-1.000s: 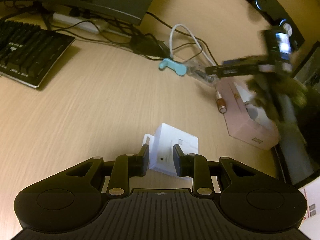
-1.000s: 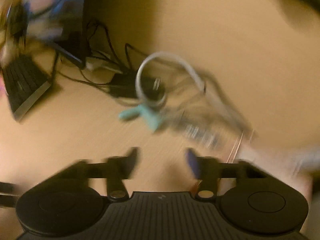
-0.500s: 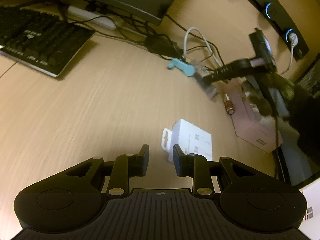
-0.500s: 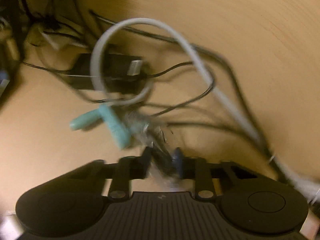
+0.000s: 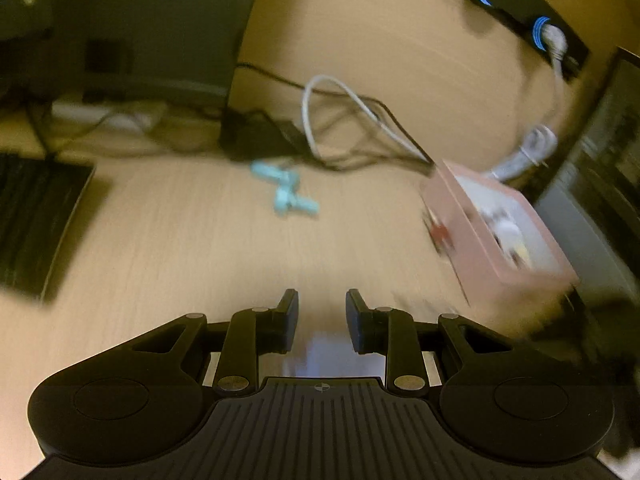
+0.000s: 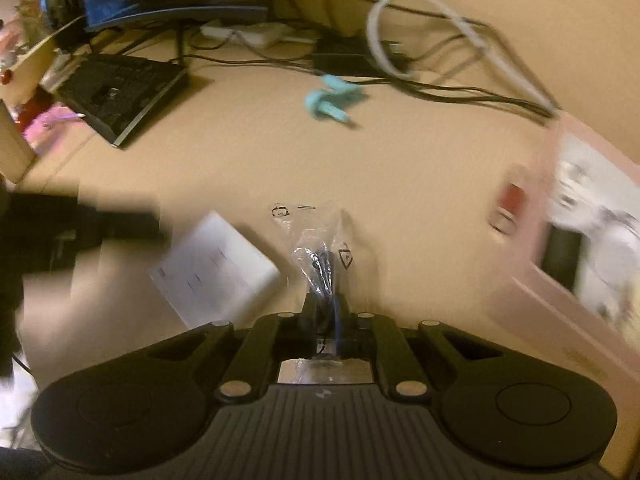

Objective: Organize rigid objects

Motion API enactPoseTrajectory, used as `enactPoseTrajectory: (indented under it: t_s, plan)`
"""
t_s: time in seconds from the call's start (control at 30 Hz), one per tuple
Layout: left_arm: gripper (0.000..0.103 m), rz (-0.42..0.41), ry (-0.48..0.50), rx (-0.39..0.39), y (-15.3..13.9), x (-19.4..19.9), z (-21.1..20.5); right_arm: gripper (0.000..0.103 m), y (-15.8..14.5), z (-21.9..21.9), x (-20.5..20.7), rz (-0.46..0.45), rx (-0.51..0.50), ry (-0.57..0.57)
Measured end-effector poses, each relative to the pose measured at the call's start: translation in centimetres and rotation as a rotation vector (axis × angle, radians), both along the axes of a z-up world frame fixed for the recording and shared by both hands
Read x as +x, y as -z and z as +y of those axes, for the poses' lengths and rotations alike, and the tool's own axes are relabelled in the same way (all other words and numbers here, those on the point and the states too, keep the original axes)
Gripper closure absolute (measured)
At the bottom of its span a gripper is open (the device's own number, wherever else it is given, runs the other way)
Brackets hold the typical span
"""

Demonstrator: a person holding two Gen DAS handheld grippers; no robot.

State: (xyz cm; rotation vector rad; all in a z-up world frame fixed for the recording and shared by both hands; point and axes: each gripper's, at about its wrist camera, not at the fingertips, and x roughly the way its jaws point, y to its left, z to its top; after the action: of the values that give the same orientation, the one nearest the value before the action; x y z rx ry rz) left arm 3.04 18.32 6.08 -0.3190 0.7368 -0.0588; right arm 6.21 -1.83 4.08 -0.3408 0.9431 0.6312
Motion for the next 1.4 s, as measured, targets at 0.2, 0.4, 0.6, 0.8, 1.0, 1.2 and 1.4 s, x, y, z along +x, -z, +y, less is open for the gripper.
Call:
enactPoseTrajectory:
  t_s: [0.2, 0.4, 0.6, 0.8, 1.0, 1.2, 1.4]
  plan:
    - [0.073, 0.060, -0.005, 0.152, 0.3, 10.6, 0.2, 0.091, -0.1, -3.2, -2.4, -0.102, 0.012, 0.100]
    - [0.072, 0.160, -0.007, 0.233, 3.1, 16.3, 0.2, 0.048, -0.7, -5.8, -5.4, -0.230, 0.050, 0.129]
    - [0.078, 0.171, -0.023, 0.283, 4.5, 18.2, -0.4, 0.047, -0.9, -8.3, -6.3, -0.236, 0.116, 0.190]
    - [0.087, 0.157, -0.010, 0.252, 4.6, 16.8, -0.5, 0.043, -0.1, -10.2, -5.4, -0.197, 0.118, 0.256]
    - [0.088, 0.147, 0.020, 0.206, 4.3, 11.1, -0.8, 0.038, -0.1, -8.3, -4.9, -0.218, 0.103, 0.140]
    - [0.088, 0.170, 0.040, 0.130, 4.0, 5.7, -0.4, 0.037, 0.6, -5.0, -3.1, -0.228, 0.073, 0.021]
    - [0.085, 0.185, 0.065, 0.081, 3.8, 4.3, 0.1, 0.039, 2.9, -2.2, -0.2, -0.162, 0.035, -0.035]
